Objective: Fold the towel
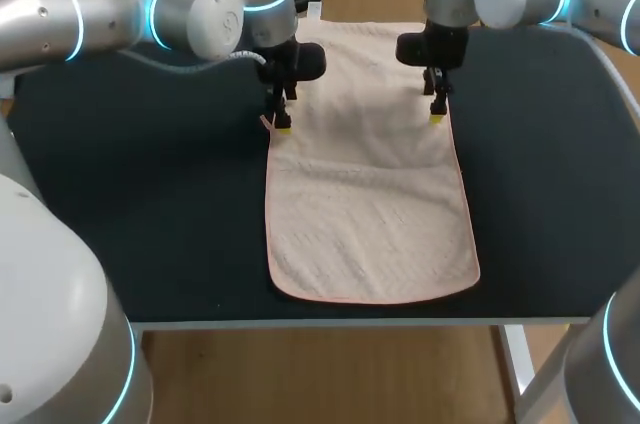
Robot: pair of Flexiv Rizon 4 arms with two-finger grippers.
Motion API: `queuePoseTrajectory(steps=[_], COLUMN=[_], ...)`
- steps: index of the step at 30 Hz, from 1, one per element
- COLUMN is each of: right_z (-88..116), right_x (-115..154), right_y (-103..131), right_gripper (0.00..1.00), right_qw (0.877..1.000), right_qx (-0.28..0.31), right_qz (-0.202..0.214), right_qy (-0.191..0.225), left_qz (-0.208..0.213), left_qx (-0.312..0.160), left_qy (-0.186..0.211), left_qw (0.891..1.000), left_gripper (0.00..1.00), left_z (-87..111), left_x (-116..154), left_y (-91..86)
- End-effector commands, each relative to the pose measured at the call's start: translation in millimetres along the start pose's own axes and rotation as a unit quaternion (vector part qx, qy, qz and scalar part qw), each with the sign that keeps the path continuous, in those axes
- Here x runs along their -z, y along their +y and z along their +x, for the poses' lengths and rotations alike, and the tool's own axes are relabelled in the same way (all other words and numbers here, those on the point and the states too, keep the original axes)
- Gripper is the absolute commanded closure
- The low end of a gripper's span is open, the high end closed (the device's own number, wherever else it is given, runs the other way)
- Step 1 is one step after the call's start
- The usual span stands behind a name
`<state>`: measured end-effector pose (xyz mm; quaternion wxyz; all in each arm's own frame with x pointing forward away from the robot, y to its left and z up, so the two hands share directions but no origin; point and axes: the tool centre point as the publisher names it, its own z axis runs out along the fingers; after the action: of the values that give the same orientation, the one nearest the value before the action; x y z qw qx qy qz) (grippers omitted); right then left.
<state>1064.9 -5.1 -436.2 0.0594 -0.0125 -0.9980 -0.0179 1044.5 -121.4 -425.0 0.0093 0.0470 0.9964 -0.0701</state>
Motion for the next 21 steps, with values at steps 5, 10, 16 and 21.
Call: queuePoseTrajectory(steps=[5,10,16,21], right_z=[-8,-8,-6,-3], right_x=[-4,-7,-12,-14], right_y=[-1,0,-1,-1], right_gripper=[0.00,0.00,0.11,1.00], right_qw=[1.000,1.000,1.000,1.000], right_qx=[-0.008,-0.009,-0.009,-0.011], right_qz=[0.001,-0.001,-0.004,-0.004], right_qy=[0.009,0.013,0.019,0.025], left_qz=[0.000,-0.001,-0.002,-0.001], left_qx=[-0.009,-0.009,-0.011,-0.010], left_qy=[0.004,0.007,0.008,0.008], left_qw=[1.000,1.000,1.000,1.000], left_gripper=[0.00,0.00,0.00,0.73], left_z=[-12.4,-13.9,-15.4,-16.9], left_x=[-16,-19,-21,-22], left_y=[-1.4,-0.5,-1.2,-0.6])
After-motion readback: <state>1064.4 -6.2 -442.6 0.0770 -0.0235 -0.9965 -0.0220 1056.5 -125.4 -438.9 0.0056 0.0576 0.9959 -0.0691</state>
